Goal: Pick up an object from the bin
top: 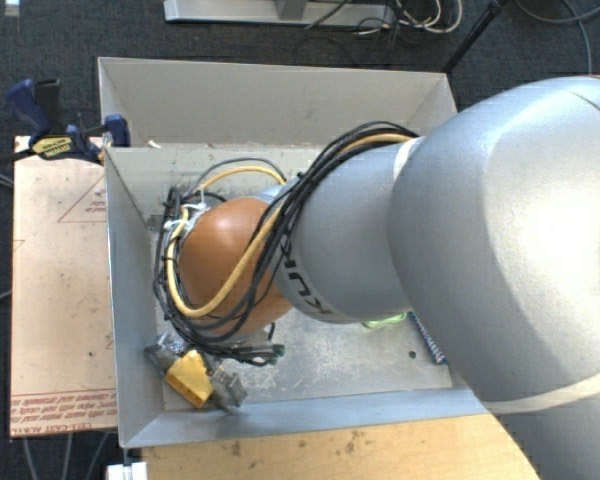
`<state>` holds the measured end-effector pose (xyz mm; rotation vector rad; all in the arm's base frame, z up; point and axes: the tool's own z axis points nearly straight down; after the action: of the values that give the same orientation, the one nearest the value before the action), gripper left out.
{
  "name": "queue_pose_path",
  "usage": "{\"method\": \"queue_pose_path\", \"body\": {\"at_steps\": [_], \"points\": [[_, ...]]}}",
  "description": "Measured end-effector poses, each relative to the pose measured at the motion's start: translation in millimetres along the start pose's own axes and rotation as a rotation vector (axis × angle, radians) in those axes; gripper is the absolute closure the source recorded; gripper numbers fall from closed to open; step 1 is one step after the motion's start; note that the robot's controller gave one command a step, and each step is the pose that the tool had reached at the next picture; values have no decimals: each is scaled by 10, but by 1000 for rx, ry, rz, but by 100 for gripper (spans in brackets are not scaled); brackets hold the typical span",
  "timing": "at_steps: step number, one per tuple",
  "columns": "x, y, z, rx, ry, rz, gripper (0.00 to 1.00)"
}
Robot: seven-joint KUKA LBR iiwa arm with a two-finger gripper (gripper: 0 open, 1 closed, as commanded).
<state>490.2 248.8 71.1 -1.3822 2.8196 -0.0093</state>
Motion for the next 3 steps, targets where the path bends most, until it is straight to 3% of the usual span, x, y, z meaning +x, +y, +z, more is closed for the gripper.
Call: {"method": "queue_pose_path", "body": {"at_steps": [1, 2, 3], "points": [[1, -10, -1, 0, 0, 4, 0], [2, -15, -6, 1, 1, 5, 100], [-13, -21, -370, -4, -7, 8, 100]]}}
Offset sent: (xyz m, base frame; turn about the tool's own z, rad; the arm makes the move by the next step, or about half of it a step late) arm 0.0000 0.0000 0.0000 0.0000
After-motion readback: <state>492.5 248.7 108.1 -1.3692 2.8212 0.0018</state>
